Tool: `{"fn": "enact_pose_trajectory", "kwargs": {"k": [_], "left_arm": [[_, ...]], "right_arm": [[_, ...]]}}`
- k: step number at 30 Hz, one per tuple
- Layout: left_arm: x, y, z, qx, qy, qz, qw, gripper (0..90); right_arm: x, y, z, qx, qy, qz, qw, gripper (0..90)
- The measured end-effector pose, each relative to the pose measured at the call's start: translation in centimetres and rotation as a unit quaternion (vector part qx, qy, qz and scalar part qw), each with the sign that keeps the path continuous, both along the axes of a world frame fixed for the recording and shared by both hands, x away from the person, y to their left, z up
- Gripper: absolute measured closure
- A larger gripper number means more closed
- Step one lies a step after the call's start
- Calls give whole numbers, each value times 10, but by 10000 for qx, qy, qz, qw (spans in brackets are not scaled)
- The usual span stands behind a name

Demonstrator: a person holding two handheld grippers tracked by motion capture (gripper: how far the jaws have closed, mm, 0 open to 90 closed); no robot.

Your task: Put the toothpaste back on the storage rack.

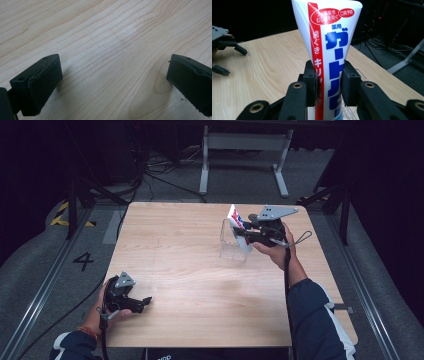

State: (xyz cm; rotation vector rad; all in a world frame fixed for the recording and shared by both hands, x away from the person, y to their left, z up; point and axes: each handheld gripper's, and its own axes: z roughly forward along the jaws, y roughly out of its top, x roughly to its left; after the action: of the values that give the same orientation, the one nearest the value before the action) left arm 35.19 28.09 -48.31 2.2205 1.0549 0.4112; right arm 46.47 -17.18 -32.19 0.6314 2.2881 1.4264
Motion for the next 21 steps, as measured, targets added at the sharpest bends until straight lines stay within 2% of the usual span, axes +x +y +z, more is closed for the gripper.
{"fn": "enact_pose_trajectory", "kwargs": {"k": [13, 21], "left_arm": [[0, 0, 0, 10, 21, -13, 10000, 5], [1, 0, 0, 0, -12, -30, 10000, 5]], "right_arm": [[18, 0, 2, -21, -49, -164, 9999, 704], [32, -1, -9, -91, 40, -244, 9997, 705]]}}
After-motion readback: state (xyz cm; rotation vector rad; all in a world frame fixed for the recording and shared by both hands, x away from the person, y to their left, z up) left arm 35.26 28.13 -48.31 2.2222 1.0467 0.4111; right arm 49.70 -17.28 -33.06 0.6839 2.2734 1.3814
